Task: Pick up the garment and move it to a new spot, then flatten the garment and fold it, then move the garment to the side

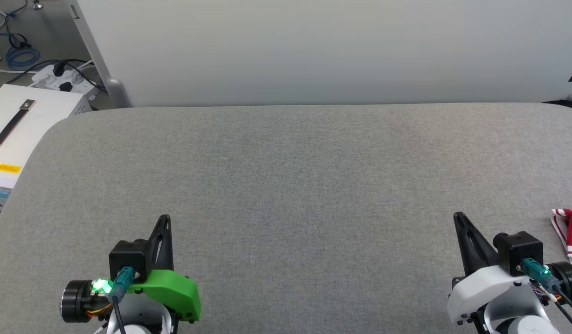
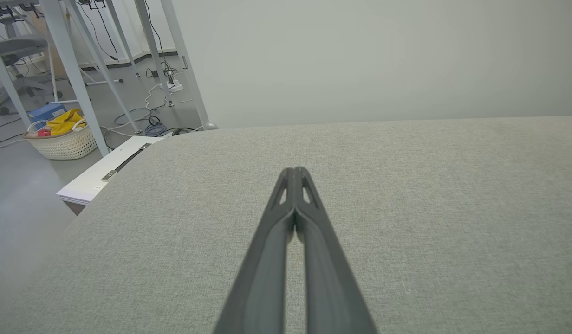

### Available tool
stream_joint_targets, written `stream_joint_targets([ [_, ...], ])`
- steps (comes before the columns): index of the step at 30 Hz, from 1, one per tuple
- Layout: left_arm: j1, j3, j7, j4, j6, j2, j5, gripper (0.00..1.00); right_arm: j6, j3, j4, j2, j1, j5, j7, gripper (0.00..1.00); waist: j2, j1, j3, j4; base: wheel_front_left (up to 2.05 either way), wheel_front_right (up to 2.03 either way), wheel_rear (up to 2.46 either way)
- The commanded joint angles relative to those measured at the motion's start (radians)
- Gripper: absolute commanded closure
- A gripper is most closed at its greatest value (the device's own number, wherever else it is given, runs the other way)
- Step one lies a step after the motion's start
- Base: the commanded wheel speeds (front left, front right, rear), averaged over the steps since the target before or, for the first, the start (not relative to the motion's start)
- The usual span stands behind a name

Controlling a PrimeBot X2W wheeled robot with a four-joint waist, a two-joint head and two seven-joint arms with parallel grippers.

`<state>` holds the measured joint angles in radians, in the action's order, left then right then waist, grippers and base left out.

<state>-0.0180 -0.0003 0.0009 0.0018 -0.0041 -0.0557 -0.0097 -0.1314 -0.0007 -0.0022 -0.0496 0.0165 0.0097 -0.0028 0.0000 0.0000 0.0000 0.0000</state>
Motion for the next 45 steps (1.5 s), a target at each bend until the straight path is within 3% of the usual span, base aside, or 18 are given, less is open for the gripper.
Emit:
stream_joint_targets([
  [1,0.018,0.0,-0.001,-0.002,0.004,0.005,0.01,1.0,0.001,0.001,0.002,-0.001,-0.017,-0.01,0.003,1.0,0.0,0.0,0.0,0.0,0.0,0.0,0.0],
  [45,0.018,0.0,-0.001,-0.002,0.004,0.005,0.01,1.0,0.001,0.001,0.002,-0.001,-0.017,-0.01,0.003,1.0,0.0,0.0,0.0,0.0,0.0,0.0,0.0],
])
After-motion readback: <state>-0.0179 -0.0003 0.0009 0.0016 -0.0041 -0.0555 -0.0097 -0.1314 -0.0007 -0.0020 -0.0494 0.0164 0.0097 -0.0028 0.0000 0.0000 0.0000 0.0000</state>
